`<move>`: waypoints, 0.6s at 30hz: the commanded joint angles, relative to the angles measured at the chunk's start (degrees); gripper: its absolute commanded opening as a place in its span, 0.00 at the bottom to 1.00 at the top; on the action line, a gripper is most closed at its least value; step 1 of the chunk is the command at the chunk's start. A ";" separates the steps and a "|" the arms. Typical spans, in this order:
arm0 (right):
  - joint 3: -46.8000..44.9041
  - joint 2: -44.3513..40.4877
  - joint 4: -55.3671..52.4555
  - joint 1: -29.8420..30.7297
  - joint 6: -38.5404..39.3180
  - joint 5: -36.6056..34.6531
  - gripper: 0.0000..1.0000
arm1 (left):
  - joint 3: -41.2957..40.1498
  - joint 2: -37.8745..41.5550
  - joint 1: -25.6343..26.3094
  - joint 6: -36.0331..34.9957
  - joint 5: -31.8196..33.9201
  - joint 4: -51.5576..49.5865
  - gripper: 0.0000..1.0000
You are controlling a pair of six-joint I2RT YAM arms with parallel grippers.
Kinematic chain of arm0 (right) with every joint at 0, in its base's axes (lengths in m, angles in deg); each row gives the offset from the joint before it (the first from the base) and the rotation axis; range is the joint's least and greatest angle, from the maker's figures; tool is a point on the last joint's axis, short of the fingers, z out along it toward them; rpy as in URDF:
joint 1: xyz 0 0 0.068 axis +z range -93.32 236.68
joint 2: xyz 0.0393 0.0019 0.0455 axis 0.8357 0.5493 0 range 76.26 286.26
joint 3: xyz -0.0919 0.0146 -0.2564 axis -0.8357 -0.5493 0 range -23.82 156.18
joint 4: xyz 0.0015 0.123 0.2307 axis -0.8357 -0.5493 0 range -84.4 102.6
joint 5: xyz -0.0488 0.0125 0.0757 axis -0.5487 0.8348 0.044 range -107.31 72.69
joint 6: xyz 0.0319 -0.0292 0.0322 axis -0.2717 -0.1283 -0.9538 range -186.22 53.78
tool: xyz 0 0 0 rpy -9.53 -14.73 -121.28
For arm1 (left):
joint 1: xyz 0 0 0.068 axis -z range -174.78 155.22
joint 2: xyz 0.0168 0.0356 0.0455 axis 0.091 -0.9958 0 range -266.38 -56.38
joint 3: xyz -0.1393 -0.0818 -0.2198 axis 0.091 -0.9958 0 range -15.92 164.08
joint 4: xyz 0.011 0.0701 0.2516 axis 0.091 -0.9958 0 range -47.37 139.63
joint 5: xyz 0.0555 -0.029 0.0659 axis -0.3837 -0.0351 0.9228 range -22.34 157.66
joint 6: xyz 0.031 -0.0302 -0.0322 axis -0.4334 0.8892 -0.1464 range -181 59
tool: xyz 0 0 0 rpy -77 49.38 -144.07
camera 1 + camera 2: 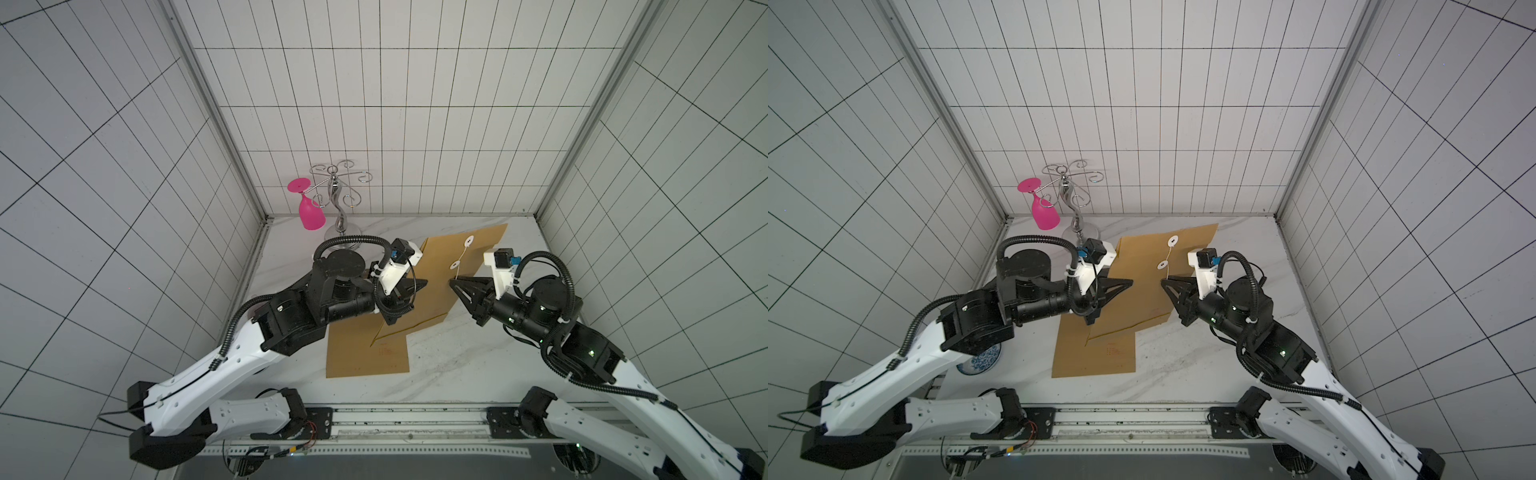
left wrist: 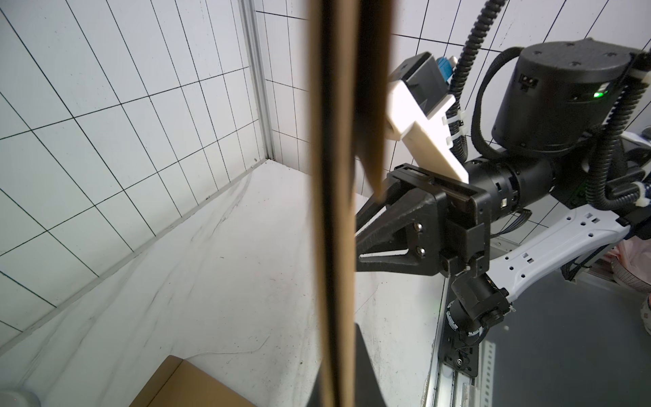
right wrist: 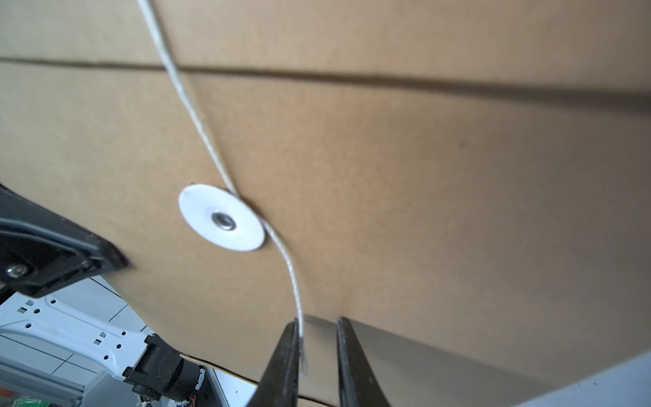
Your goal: Open the file bag
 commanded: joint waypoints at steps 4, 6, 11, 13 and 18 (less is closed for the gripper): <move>2.71 0.46 1.90 -0.20 0.14 -2.08 0.29 | -1.73 1.06 0.31 0.31 -0.87 3.16 0.00; 2.97 0.98 1.90 -0.20 0.23 -2.23 0.25 | -2.03 1.19 0.28 0.49 -1.04 3.50 0.00; 3.21 2.34 2.12 -0.18 0.16 -1.97 0.17 | -2.22 1.06 0.25 0.19 -0.87 3.52 0.00; 3.28 2.70 1.68 -0.20 0.07 -2.23 0.12 | -2.54 1.19 0.29 0.22 -0.67 3.70 0.00; 3.27 2.30 -0.25 -0.15 -0.86 -4.65 0.00 | -4.25 1.58 0.26 0.48 0.36 4.80 0.00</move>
